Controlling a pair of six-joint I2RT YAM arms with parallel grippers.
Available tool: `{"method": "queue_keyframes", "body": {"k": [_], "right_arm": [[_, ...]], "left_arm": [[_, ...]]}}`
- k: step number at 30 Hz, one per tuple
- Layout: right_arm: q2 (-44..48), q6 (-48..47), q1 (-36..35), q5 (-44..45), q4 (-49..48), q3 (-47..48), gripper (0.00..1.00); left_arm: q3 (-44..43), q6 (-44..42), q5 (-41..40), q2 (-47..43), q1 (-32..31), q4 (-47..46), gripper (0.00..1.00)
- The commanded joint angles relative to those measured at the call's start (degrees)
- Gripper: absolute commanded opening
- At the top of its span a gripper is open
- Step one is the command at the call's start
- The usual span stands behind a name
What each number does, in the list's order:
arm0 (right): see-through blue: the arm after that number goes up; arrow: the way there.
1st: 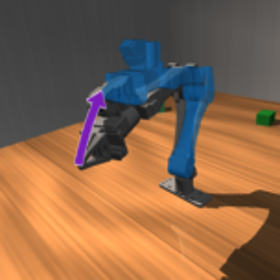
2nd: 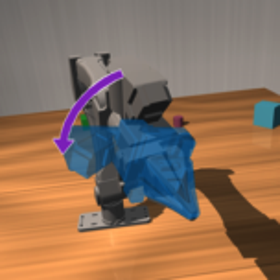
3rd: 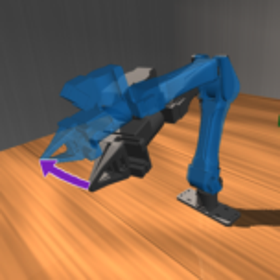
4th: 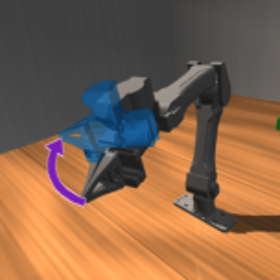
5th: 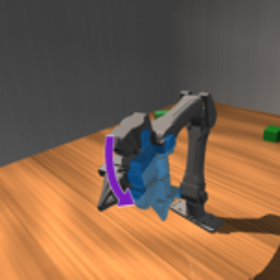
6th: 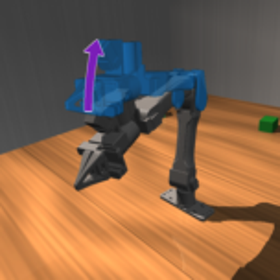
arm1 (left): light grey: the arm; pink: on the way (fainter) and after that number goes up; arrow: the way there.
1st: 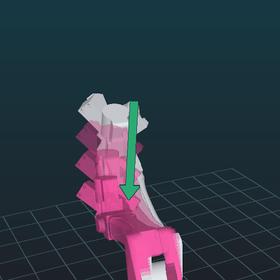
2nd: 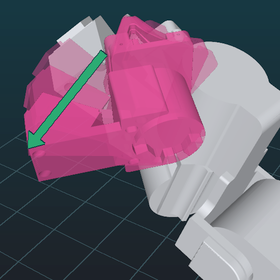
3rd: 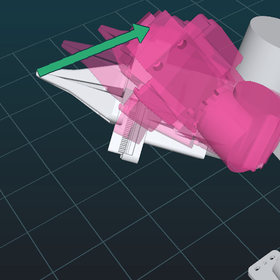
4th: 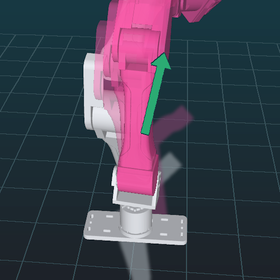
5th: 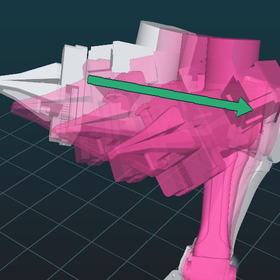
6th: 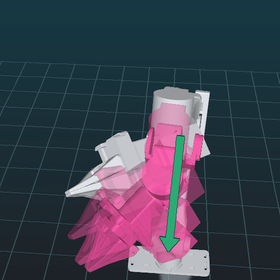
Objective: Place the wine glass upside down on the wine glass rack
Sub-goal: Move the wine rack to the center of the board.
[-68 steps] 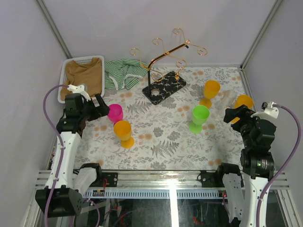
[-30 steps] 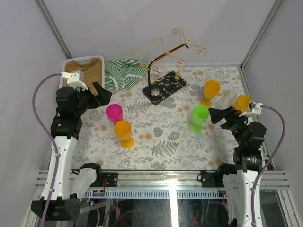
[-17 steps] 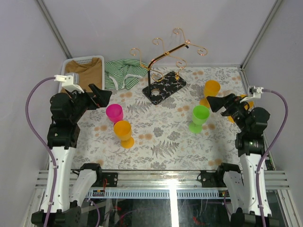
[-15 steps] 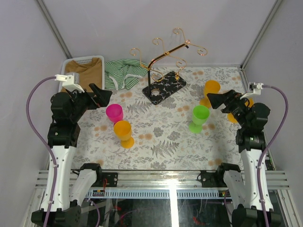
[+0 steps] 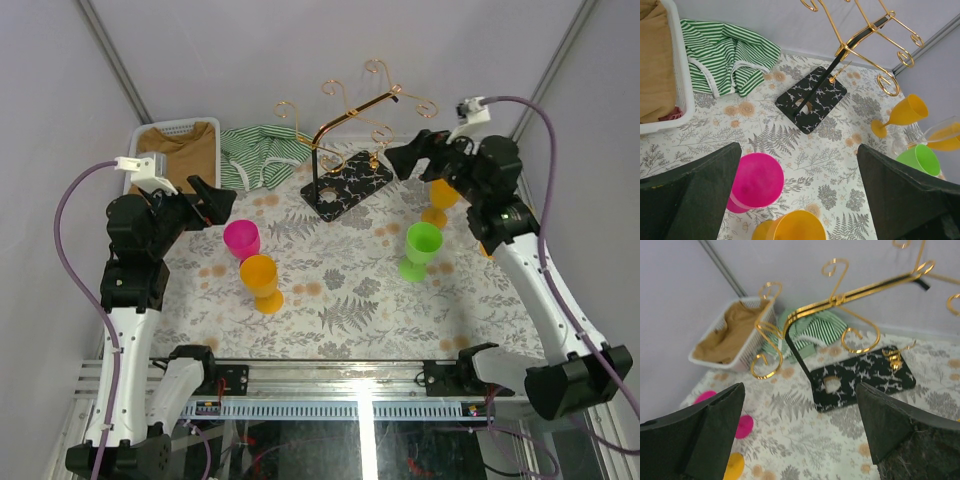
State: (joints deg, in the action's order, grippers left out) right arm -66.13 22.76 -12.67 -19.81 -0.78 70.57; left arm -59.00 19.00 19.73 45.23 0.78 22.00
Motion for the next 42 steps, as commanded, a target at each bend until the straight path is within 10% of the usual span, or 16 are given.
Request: {"method": "queue_keyframes", "body": {"k": [1, 20, 42], "right_arm": [[-1.9, -9.1, -7.9, 11.8, 1.7, -0.5, 1.0], [-10.7, -10.6, -23.8, 25.9, -23.4, -26.6, 1.0], [-28.3, -14.6, -23.9, 20.8, -12.3, -5.2, 0.99]], "left_arm": [[0.6, -0.9, -0.8, -0.8, -0.2, -3.9, 1.0], [7.3, 2.5, 0.5, 0.2, -0.2, -10.7, 1.0], [-3.5, -0.5, -7.6, 5.4, -0.2, -6.4, 1.0]]}}
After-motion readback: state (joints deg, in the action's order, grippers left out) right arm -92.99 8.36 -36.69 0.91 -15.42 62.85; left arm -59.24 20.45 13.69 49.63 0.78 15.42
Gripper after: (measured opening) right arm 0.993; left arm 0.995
